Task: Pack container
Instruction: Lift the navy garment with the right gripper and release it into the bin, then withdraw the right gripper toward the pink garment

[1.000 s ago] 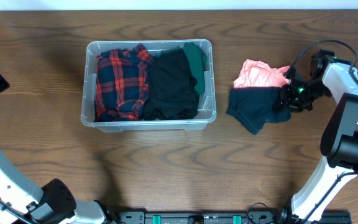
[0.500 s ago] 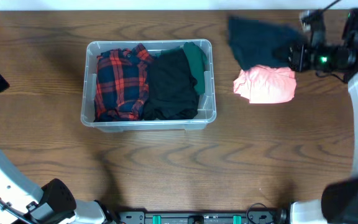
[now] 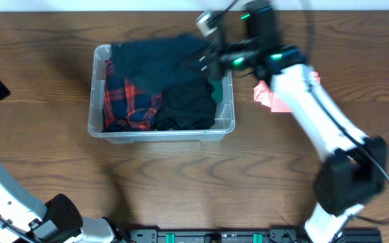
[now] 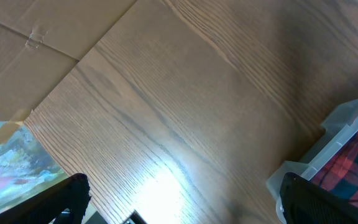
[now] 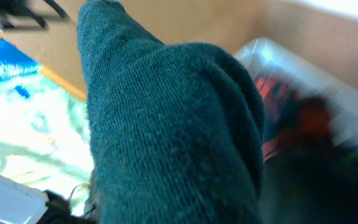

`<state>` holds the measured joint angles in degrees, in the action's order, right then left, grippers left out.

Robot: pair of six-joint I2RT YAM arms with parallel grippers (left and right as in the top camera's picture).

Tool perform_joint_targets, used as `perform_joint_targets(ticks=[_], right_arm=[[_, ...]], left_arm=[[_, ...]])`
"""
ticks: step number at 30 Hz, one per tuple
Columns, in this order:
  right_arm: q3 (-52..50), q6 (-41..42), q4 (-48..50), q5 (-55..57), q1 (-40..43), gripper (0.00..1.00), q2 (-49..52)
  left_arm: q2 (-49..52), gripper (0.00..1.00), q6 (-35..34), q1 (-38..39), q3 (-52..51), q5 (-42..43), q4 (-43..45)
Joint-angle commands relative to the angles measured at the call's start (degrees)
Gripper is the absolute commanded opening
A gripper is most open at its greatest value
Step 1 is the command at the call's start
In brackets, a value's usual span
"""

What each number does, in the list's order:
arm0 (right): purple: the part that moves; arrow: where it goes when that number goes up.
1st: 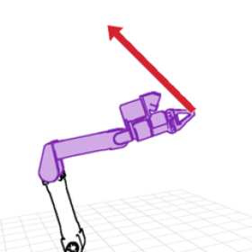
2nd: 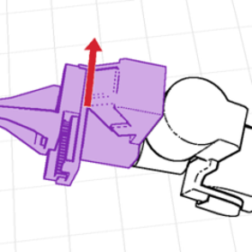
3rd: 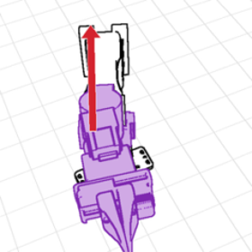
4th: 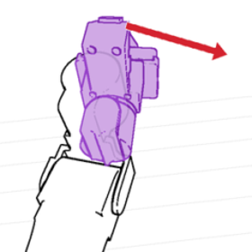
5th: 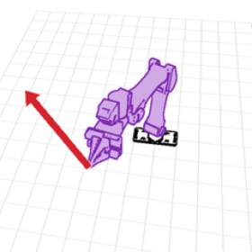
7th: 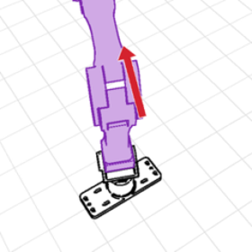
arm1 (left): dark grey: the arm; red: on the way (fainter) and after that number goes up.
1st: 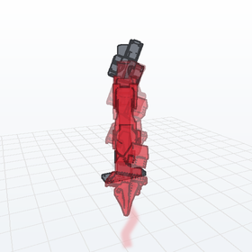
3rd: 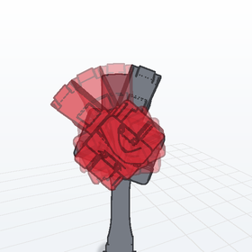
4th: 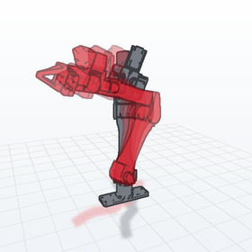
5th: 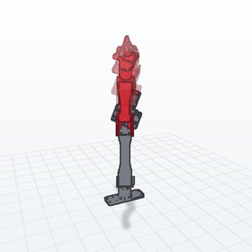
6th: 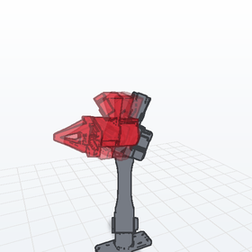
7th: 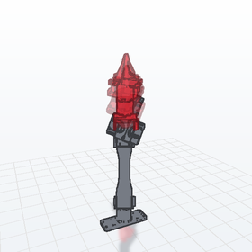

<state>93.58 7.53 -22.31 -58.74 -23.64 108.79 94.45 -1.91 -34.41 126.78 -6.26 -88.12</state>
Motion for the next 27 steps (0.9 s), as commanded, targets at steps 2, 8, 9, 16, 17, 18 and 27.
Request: perform_joint_targets(ticks=[2, 8, 9, 16, 17, 18, 27], right_arm=[[-0.2, -0.2, -2.5, 5.0, -3.7, 0.04, 6.9], [-0.2, 0.5, -7.2, 10.5, -4.1, 0.05, 12.3], [-0.2, 0.2, -9.0, 12.5, -4.1, 0.08, 12.3], [0.2, -3.1, -17.2, 32.6, -6.0, 0.49, 9.7], [0.6, -3.6, -18.3, 34.0, -6.0, 0.53, 8.4], [1.1, -3.7, -19.4, 35.7, -5.8, 0.55, 7.0], [4.1, -1.1, -26.4, 54.3, 3.3, 0.8, -10.6]], left_arm=[[0.1, 0.98, -0.7, -0.3, 0.5, -0.4, -0.1], [0.1, 0.98, -0.7, -0.3, 0.5, -0.4, -0.1], [0.1, 0.98, -0.7, -0.3, 0.5, -0.4, -0.2], [0.1, 0.98, -0.7, -0.3, 0.5, -0.5, -0.2], [0.1, 0.98, -0.7, -0.3, 0.5, -0.4, -0.2], [0.1, 0.98, -0.7, -0.3, 0.5, -0.4, -0.1], [0.1, 0.98, -0.7, -0.3, 0.5, -0.4, -0.1]])
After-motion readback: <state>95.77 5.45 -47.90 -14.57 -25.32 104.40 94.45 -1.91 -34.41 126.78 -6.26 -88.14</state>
